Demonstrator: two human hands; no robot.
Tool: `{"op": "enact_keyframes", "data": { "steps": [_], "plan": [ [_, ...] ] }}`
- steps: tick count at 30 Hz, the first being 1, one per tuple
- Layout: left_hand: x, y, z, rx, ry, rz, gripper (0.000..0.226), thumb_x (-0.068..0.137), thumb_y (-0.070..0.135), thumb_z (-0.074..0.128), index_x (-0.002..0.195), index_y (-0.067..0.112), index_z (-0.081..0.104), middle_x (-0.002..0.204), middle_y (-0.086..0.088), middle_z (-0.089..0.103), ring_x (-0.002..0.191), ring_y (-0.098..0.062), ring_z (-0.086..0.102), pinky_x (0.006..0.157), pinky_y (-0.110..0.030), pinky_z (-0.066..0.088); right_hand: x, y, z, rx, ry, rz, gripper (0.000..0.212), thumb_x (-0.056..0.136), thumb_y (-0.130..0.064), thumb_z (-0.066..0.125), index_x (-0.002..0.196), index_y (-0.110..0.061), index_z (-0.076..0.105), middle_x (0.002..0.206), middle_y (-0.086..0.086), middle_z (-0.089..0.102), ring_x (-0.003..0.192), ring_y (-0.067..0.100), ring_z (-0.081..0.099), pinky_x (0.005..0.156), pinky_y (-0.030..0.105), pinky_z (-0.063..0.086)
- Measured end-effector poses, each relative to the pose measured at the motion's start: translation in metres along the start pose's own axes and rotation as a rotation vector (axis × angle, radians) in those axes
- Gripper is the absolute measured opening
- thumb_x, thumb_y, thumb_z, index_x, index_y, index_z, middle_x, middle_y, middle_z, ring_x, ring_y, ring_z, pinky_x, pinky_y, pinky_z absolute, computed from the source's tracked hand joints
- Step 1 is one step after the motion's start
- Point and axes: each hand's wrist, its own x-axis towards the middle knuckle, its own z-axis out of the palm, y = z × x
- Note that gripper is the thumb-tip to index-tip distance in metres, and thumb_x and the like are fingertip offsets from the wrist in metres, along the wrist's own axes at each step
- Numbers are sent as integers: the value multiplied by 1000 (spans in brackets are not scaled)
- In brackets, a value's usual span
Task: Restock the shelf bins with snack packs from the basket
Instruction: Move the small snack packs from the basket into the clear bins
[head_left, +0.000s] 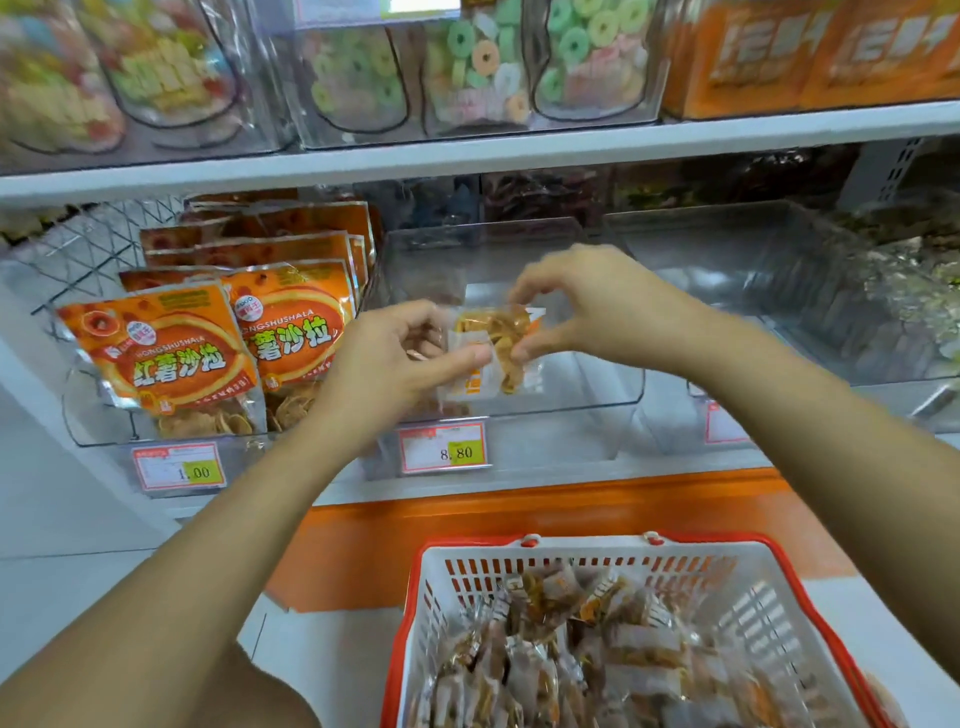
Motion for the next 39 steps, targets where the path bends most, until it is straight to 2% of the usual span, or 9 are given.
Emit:
{"op": "enact_keyframes", "data": {
  "steps": [3, 8, 13, 17, 22, 27, 30, 35, 39],
  "plan": [
    [14, -6, 0, 60, -11, 54, 21, 70, 35, 78, 71, 22, 61, 63, 3, 53, 58, -8, 46, 55, -21, 42, 21, -5, 5, -60, -78, -98, 34, 69, -50, 77, 88, -26, 63, 82, -11, 57, 86, 14, 46, 64, 22, 25],
    [30, -15, -13, 93, -191, -13, 31, 61, 46, 72, 80, 22, 68, 74, 0, 69, 66, -12, 63, 65, -26, 53, 32, 3, 16, 8, -145, -18, 37, 67, -50, 79, 71, -16, 64, 63, -1, 56, 60, 10, 48, 49, 18, 32],
    [38, -30, -20, 1003, -509, 77, 63, 68, 68, 63, 114, 25, 62, 112, 7, 66, 101, -14, 62, 81, -28, 50, 32, 19, 22, 105, -170, 150, 40, 67, -47, 80, 80, -12, 68, 68, 3, 62, 63, 15, 56, 54, 26, 37],
    [48, -35, -8, 1259, -587, 165, 57, 77, 61, 64, 121, 26, 52, 116, 1, 60, 106, -22, 58, 73, -30, 43, 32, 23, 26, 265, -226, 217, 42, 69, -43, 80, 86, -7, 68, 79, 4, 69, 66, 14, 58, 59, 27, 43],
    [52, -40, -4, 1294, -622, 175, 66, 70, 59, 72, 119, 21, 48, 109, 0, 57, 100, -23, 58, 66, -32, 41, 28, 21, 42, 358, -328, 194, 33, 71, -38, 80, 84, -10, 68, 80, 1, 72, 69, 16, 67, 58, 25, 53],
    [49, -35, -5, 1285, -592, 199, 7, 86, 33, 62, 90, 27, 62, 98, -1, 65, 95, -24, 57, 79, -31, 38, 29, 13, 54, 434, -384, 144, 39, 71, -31, 81, 87, -1, 64, 82, 4, 69, 65, 19, 67, 67, 33, 54],
    [50, -37, -8, 1339, -560, 196, 12, 87, 16, 58, 85, 26, 63, 95, -1, 66, 94, -22, 57, 90, -33, 32, 31, 6, 58, 565, -468, 165, 34, 75, -21, 79, 90, 6, 64, 88, 12, 69, 65, 8, 66, 67, 23, 58],
    [51, -36, -13, 1267, -577, 85, 25, 84, 47, 65, 84, 22, 62, 88, 1, 61, 93, -20, 54, 93, -35, 27, 35, -1, 75, 617, -545, 230, 20, 83, -9, 72, 65, -9, 65, 67, 6, 65, 60, 9, 62, 63, 21, 52],
    [52, -34, -13, 1210, -576, 72, 26, 81, 48, 67, 76, 25, 55, 83, 4, 59, 90, -19, 54, 92, -34, 30, 40, -6, 86, 795, -616, 383, 7, 83, -6, 71, 77, -5, 68, 79, 8, 71, 74, 18, 69, 82, 30, 58]
  ]
}}
